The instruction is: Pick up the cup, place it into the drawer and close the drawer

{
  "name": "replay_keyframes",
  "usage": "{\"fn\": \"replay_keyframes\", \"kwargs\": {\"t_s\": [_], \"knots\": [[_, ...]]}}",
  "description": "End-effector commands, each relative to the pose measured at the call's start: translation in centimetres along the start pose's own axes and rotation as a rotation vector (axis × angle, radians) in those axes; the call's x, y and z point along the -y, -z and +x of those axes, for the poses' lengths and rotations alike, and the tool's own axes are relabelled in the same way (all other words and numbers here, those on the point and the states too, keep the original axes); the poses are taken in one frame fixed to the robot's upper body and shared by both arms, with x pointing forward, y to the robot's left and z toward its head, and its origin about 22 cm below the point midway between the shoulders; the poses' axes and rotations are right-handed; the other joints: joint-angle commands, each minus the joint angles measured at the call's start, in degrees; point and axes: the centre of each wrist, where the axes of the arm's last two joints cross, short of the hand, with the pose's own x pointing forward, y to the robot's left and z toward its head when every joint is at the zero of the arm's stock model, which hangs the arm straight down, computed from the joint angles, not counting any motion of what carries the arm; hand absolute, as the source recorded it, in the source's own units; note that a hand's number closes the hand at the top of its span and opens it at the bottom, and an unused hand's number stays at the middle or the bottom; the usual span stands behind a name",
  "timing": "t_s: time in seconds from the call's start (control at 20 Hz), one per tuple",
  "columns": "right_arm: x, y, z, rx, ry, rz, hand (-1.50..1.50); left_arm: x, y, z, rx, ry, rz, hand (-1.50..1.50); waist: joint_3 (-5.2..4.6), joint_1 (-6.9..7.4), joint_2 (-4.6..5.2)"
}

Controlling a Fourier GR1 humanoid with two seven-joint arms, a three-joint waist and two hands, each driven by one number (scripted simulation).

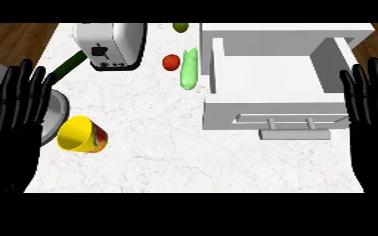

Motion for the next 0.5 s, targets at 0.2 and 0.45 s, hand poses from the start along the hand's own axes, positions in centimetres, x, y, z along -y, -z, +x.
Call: {"fn": "replay_keyframes", "kwargs": {"t_s": [0.2, 0.45], "knots": [[1.1, -0.5, 0.1, -0.01, -0.036, -0.001, -1.5, -1.5, -1.9, 0.8, 0.016, 0.046, 0.098, -1.5, 0.14, 0.39, -0.35], [1.5, -0.3, 0.0, -0.081, -0.106, 0.122, -1.5, 0.5, -1.9, -1.5, -0.127, -0.177, 0.244, -1.5, 0.13, 0.19, -0.3]]}}
